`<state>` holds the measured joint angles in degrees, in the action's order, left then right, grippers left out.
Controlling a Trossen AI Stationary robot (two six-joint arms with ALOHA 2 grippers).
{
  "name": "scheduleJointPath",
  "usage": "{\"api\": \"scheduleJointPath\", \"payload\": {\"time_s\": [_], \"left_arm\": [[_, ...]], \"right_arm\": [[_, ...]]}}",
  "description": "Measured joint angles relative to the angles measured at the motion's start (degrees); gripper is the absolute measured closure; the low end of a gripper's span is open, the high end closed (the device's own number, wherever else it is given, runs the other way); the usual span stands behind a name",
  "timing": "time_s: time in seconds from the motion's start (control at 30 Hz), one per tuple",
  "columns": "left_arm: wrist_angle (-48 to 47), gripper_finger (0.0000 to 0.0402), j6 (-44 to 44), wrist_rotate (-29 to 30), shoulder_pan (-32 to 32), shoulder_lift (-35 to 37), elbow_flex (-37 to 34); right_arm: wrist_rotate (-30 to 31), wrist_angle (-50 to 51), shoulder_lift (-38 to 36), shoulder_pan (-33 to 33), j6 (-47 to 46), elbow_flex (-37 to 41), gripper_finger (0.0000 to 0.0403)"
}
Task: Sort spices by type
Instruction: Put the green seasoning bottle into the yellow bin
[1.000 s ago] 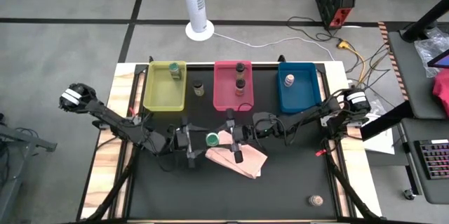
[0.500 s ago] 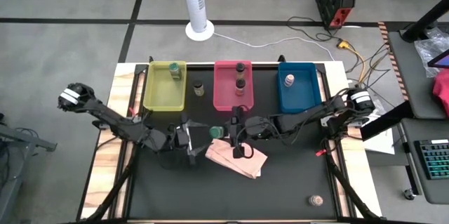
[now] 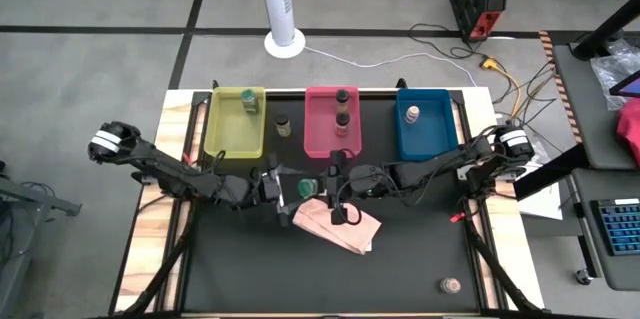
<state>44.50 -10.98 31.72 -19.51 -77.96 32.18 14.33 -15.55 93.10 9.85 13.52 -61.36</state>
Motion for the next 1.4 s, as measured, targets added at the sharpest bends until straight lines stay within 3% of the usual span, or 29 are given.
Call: {"api": "scheduleJointPath", "payload": {"time_s": [0.4, 0.7, 0.77, 0.9, 1.0, 1.13, 1.23, 1.4], "left_arm": [[0.81, 0.0214, -0.51, 0.04, 0.08, -0.71, -0.04], [-0.37, 0.0214, 1.1, 9.13, 0.03, -0.5, 0.39], [-1.9, 0.0214, 1.53, 13.69, -0.04, 0.14, 0.4], [-8.77, 0.0214, 3.06, 36.46, 0.33, 2.56, 0.71], [-14.68, 0.0214, 5.48, 45.87, 0.06, 5.96, 0.71], [-21.4, 0.0214, 11.28, 46.92, 2.15, 11.74, -0.2], [-30.35, 0.0214, 20.8, 46.64, 6.26, 17.36, -1.19], [-56.17, 0.0214, 46.72, 35.19, 16.84, 25.65, -1.05]], "right_arm": [[0.02, -0.09, 0.0, -0.04, -0.4, -0.09, 0.0212], [1.66, 2.08, -1.15, -0.26, -1.33, -0.2, 0.0077], [3.95, 3.72, -2.03, -0.43, -2.62, -0.2, 0.0059], [8.4, 8.51, -3.75, -1.48, -7.19, -0.11, 0.0048], [9.41, 10.92, -4.15, -3.31, -9.89, -0.07, 0.0053], [9.69, 12.42, -3.88, -5.06, -11.26, -0.07, 0.0067], [9.33, 12.57, -3.41, -6.08, -12.11, -0.05, 0.0076], [9.65, 12.35, -3.41, -6.99, -11.89, 0.02, 0.0086]]}}
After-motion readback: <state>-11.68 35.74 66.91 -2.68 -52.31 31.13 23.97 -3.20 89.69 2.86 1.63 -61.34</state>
